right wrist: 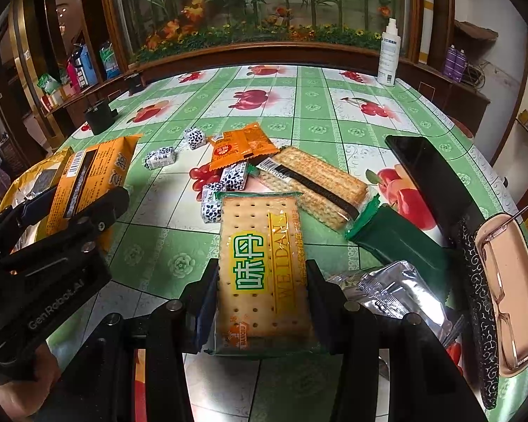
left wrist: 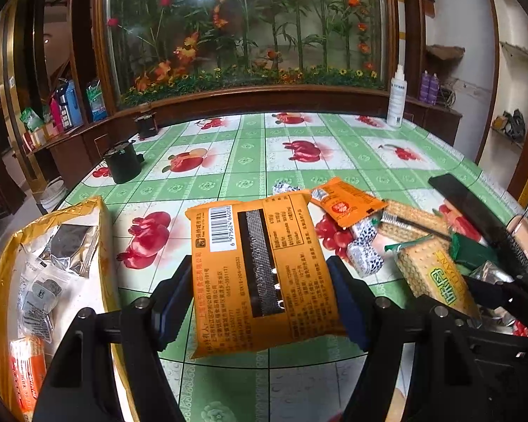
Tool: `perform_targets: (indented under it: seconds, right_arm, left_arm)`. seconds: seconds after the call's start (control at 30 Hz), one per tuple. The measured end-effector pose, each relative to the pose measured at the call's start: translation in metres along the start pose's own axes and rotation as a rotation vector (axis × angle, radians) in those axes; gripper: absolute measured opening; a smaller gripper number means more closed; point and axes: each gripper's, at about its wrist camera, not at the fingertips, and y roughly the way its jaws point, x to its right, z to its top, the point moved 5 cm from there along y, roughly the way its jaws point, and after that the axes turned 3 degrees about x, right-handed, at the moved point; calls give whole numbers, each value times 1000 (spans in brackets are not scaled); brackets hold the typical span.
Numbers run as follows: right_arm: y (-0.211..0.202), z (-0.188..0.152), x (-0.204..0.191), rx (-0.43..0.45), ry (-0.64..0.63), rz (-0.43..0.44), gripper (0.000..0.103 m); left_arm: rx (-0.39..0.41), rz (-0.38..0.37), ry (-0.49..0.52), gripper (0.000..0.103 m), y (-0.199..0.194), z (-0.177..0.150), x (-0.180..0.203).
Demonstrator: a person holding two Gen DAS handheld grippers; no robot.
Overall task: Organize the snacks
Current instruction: 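Lift both held packs and carry them over the yellow-rimmed tray, then lower both packs into the tray and open both tools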
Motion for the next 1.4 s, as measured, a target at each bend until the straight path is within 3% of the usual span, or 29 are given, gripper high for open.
perform_targets:
  seconds: [0.27,0.6,1.1,1.4]
  right_arm:
    - [-4,5,0,39,-3,-21,50]
    - [-13,7,-15,37,29,39,50]
    - [-37,25,-158,59,-93,257,51]
    - [-32,24,-239,19,-187,355,51]
  left_arm:
    - [16,-30,-70,73,-20,8,-15]
    - [21,-21,-141,73,-60,11,-66]
    - [-2,86,-291,73,-84,-12,-187]
    - [-114,127,-367,73,-53,-27,-254]
